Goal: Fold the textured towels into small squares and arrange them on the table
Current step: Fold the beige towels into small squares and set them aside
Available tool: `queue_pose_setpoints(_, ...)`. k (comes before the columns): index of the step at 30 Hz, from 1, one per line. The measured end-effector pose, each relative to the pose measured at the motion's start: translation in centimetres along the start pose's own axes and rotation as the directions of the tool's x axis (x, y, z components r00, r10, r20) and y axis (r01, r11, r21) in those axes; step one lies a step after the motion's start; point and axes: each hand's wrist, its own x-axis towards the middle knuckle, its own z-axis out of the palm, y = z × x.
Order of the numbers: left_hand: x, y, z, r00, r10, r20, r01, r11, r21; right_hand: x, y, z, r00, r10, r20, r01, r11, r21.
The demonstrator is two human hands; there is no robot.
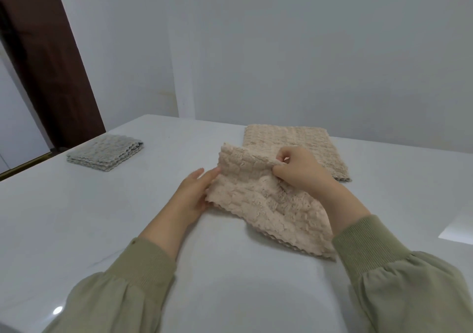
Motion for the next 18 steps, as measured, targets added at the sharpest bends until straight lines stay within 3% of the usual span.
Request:
queue_pose_setpoints(2, -0.8, -0.1, 0.3, 0.973, -0.104, 0.204, 0.153, 0.958, -0.243, -0.4, 0.1, -0.6, 0.998, 0.016, -0.056, -0.012, 0.996, 0.084)
queue_pose_setpoints(5, -2.0, -0.4, 1.6, 0.938, -0.146, 0.314, 0.264, 0.889, -0.375, -1.0, -0.1, -1.4, 0.993, 0.054, -0.101, -0.025, 0.963, 0.268)
queue_pose_setpoints(10, -3.0, -0.8, 2.1, 0.841, -0.198, 0.503, 0.349, 0.909, -0.227, -2.7, -0.5, -2.5, 0.989, 0.15, -0.012, -0.116, 0.807, 0.58)
queue_pose_setpoints(12, -3.9, -0.6, 2.6, 0.816, -0.196, 0.544, 0.359, 0.909, -0.212, -3.2, -0.3, -2.4, 0.979, 0.199, 0.038, -0.179, 0.762, 0.622)
queue_pose_setpoints(15, -4.5, -0.7, 3.6, 0.842, -0.186, 0.507, 0.349, 0.903, -0.249, -4.1, 0.3, -2.0, 0.936, 0.321, 0.142, -0.331, 0.672, 0.663)
queue_pose_setpoints(18, -4.9, -0.3, 4.1, 0.862, -0.123, 0.492, 0.295, 0.91, -0.29, -4.8, 0.9, -1.9, 0.854, 0.406, 0.325, -0.497, 0.453, 0.74)
